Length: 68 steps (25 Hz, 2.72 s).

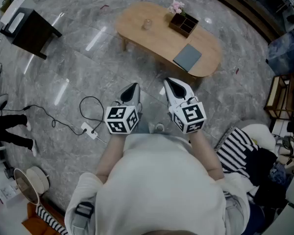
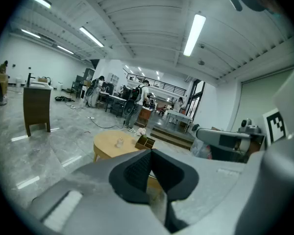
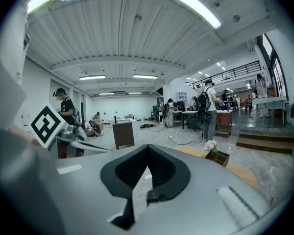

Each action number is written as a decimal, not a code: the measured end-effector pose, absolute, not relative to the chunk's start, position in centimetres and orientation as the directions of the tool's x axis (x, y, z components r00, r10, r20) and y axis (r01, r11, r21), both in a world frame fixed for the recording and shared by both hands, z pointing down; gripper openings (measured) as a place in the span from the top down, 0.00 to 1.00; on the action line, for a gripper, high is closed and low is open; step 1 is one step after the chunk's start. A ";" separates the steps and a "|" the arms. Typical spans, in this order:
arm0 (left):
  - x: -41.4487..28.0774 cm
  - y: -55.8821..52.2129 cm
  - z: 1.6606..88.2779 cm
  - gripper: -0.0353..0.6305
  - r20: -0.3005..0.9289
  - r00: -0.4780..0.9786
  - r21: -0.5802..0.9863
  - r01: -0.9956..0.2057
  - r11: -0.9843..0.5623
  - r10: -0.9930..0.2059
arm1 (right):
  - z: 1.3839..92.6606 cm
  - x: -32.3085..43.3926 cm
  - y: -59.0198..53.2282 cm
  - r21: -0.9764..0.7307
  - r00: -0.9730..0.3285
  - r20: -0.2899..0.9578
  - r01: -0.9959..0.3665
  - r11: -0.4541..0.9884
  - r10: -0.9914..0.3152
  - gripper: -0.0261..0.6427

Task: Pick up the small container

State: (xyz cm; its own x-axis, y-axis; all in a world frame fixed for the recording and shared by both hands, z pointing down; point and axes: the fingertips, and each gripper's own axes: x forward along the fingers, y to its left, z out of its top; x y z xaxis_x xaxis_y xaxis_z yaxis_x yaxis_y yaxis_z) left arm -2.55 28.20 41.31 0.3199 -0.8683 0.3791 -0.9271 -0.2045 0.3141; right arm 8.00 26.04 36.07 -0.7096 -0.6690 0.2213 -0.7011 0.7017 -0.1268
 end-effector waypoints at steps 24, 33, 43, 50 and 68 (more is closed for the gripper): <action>3.6 31.1 42.0 0.94 0.361 0.316 0.341 -0.920 -0.191 -0.877 | 37.9 12.8 30.3 -0.103 -0.750 0.228 -0.653 0.750 -0.621 0.96; 3.7 30.5 42.9 0.94 0.379 0.309 0.341 -0.923 -0.179 -0.872 | 39.3 12.7 29.4 -0.146 -0.769 0.241 -0.632 0.762 -0.592 0.96; 1.3 25.0 43.9 0.94 0.383 0.309 0.368 -0.915 -0.162 -0.871 | 40.5 11.4 24.2 -0.176 -0.754 0.265 -0.650 0.739 -0.601 0.96; -1.7 18.6 44.4 0.94 0.398 0.316 0.354 -0.919 -0.173 -0.861 | 40.8 9.3 18.0 -0.204 -0.729 0.273 -0.682 0.702 -0.628 0.96; -10.1 -0.9 44.6 0.94 0.440 0.433 0.391 -0.881 -0.267 -0.787 | 38.5 -0.2 -1.7 -0.160 -0.662 0.279 -0.746 0.646 -0.695 0.96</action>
